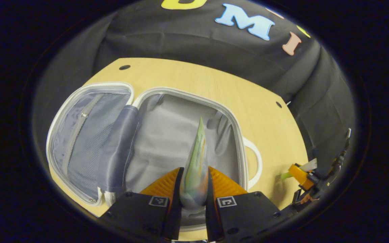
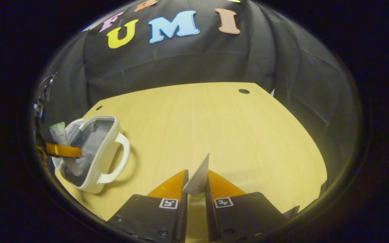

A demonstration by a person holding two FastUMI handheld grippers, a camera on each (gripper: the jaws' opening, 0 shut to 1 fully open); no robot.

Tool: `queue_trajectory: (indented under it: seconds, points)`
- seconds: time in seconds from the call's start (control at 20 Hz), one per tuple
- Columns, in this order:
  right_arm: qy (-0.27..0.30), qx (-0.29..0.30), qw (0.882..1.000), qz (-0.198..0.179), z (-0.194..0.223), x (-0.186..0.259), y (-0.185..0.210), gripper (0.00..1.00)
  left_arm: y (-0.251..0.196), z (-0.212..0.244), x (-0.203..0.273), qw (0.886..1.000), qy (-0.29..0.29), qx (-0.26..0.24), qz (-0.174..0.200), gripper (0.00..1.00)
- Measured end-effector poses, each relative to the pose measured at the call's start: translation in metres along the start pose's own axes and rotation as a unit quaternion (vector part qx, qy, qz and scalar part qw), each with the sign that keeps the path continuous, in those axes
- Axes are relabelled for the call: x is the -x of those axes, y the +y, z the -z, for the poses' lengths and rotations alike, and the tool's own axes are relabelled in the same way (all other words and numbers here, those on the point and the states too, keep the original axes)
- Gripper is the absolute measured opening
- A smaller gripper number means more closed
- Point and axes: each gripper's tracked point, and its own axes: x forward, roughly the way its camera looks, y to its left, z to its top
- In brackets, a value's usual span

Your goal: First open the suitcase, pack the skin care products into it, and then close the suitcase.

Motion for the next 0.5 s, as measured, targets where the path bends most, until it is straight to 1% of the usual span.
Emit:
queue_trajectory:
  seconds: [0.05, 0.1, 0.15, 0.2, 0.25, 0.3, 0.4, 0.45, 0.5]
  points:
    - [-0.002, -0.006, 1.0, -0.002, -0.002, 0.015, 0.014, 0.23, 0.007, 0.003, -0.004, 1.0, 0.012, -0.015, -0.002, 0.34]
    - [-0.006, -0.014, 1.0, -0.008, -0.004, 0.028, 0.031, 0.23, 0.012, 0.004, -0.006, 0.999, 0.019, -0.029, -0.003, 0.35]
    - [-0.011, -0.021, 1.0, -0.016, -0.008, 0.04, 0.049, 0.23, 0.019, 0.005, -0.009, 0.999, 0.022, -0.038, -0.004, 0.39]
    - [-0.016, -0.026, 0.999, -0.027, -0.011, 0.051, 0.069, 0.23, 0.02, 0.0, -0.008, 0.999, 0.016, -0.046, -0.002, 0.45]
    - [-0.02, -0.027, 0.999, -0.038, -0.015, 0.06, 0.088, 0.23, 0.02, -0.007, -0.004, 0.999, 0.006, -0.052, 0.004, 0.47]
    - [-0.021, -0.028, 0.998, -0.051, -0.018, 0.065, 0.108, 0.23, 0.024, -0.013, 0.0, 0.998, -0.008, -0.057, 0.004, 0.63]
    - [-0.022, -0.022, 0.996, -0.081, -0.022, 0.074, 0.148, 0.23, 0.03, -0.033, 0.022, 0.996, -0.055, -0.063, 0.008, 0.95]
    - [-0.019, -0.012, 0.995, -0.094, -0.022, 0.074, 0.164, 0.23, 0.031, -0.043, 0.038, 0.995, -0.079, -0.06, 0.015, 0.95]
    - [-0.013, -0.002, 0.994, -0.105, -0.02, 0.072, 0.181, 0.2, 0.035, -0.051, 0.054, 0.993, -0.103, -0.055, 0.02, 0.98]
